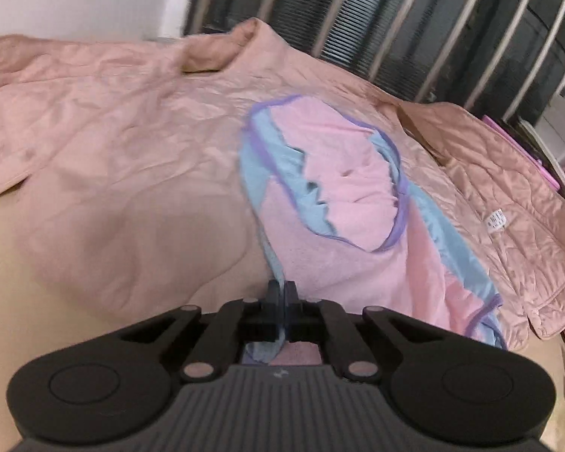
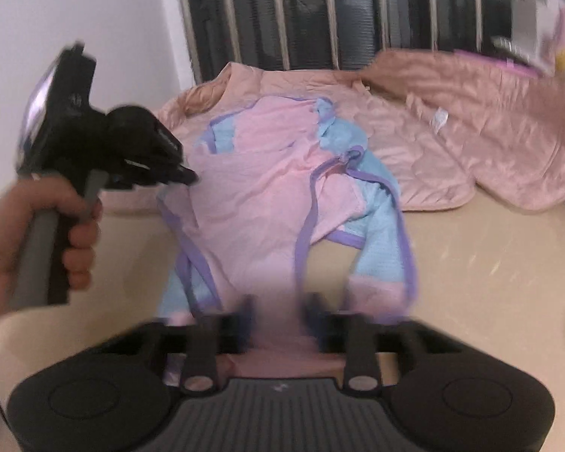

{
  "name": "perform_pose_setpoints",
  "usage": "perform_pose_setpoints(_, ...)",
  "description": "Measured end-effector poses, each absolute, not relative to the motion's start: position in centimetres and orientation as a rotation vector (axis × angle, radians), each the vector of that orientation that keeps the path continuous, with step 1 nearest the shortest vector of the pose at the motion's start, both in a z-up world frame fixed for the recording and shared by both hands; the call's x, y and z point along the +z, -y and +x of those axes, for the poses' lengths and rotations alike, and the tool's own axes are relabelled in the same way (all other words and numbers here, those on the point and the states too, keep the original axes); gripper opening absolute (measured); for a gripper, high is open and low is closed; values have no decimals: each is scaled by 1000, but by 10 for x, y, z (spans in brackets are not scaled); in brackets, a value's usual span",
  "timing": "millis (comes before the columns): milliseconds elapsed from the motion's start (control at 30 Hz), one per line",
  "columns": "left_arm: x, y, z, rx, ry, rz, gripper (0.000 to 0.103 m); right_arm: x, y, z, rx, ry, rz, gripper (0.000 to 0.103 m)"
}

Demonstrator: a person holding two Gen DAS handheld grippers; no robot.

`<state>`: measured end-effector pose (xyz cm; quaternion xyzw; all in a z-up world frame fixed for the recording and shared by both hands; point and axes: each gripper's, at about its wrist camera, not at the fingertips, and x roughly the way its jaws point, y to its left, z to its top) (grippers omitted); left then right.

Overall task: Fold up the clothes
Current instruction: 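Lower the garment onto the table beside the jacket and open both grippers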

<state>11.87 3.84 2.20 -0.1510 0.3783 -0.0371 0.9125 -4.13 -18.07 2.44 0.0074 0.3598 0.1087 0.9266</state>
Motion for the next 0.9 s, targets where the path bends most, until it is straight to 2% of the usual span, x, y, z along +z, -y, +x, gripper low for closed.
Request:
perform_pose_setpoints(233, 26, -59, 24, -40, -762, -368, 1, 32, 211, -74, 243, -776, 39, 2)
perform_pose_setpoints(500, 25, -54, -99, -29, -754, -427, 1, 37, 253, -97, 197, -724, 47, 4)
perform_pose_setpoints(633, 33, -57, -98, 53, -693, -358, 1, 43, 268, -102, 195, -693, 55, 20)
perform_pose_setpoints(700, 42, -67, -84, 70, -644, -370, 1, 48, 272, -113, 216, -680, 78, 22)
perform_pose_setpoints(767, 54, -69, -69, 79, -627, -358, 1, 53, 279, -126, 232, -675, 104, 29)
perform_pose_setpoints(800, 58, -66, -66, 70, -619, -352, 1, 53, 278, -133, 245, -671, 102, 38)
perform_pose_setpoints(900, 66, -53, -65, 53, -588, -329, 2, 51, 267, -158, 293, -660, 71, 41)
